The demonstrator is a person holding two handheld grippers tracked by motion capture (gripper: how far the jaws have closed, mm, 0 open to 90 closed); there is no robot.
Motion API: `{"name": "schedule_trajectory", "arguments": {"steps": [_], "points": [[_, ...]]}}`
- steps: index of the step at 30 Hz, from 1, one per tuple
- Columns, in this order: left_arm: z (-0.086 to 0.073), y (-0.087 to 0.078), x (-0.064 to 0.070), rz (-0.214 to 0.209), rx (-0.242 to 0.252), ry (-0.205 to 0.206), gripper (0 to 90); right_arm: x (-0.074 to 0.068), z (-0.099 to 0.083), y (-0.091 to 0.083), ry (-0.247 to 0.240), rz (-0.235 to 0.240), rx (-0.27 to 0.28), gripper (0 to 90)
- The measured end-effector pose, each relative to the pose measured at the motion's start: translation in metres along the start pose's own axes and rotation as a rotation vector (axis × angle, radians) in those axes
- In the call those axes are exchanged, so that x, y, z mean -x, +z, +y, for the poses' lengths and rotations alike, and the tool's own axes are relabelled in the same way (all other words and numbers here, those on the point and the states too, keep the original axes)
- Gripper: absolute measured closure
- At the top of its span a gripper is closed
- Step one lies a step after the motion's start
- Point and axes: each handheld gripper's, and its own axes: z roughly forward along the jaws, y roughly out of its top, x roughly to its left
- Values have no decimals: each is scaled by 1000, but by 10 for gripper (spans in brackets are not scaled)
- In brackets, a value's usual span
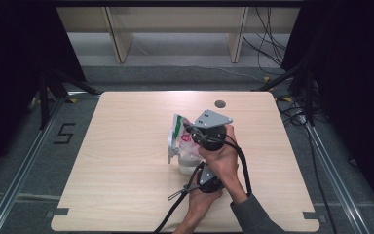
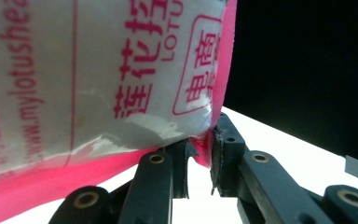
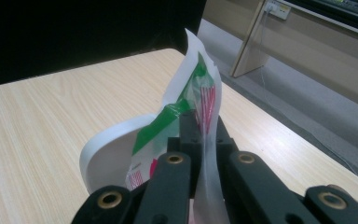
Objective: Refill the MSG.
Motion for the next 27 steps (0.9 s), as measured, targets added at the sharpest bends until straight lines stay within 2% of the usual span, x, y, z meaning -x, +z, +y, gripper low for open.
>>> {"name": "schedule_trajectory", "arguments": {"steps": [11, 12, 13, 18, 19, 21, 23, 25, 26, 27], "points": [[0, 0, 0, 2, 2, 0, 784, 0, 0, 0, 0, 0, 2, 893], [0, 0, 0, 1, 1, 0, 784, 1, 0, 0, -24, -14, 15, 892], [0, 0, 0, 1, 2, 0, 784, 1, 0, 0, -25, -14, 14, 892], [0, 0, 0, 3, 2, -1, 784, 1, 0, 0, -24, -14, 16, 892], [0, 0, 0, 3, 2, -1, 783, 0, 0, 0, -2, -3, 6, 892], [0, -1, 0, 3, 0, 1, 784, 0, 0, 1, -14, -15, 11, 892], [0, 1, 2, -2, 30, -34, 783, -1, 0, 1, -17, -15, 13, 892], [0, -1, 0, 5, 0, 1, 784, -1, 0, 1, -19, -4, 2, 892], [0, -1, 0, 5, 1, 0, 783, -1, 1, 1, -21, -6, 2, 892], [0, 1, 2, -2, 29, -34, 783, -1, 0, 1, -20, -5, 2, 892]]}}
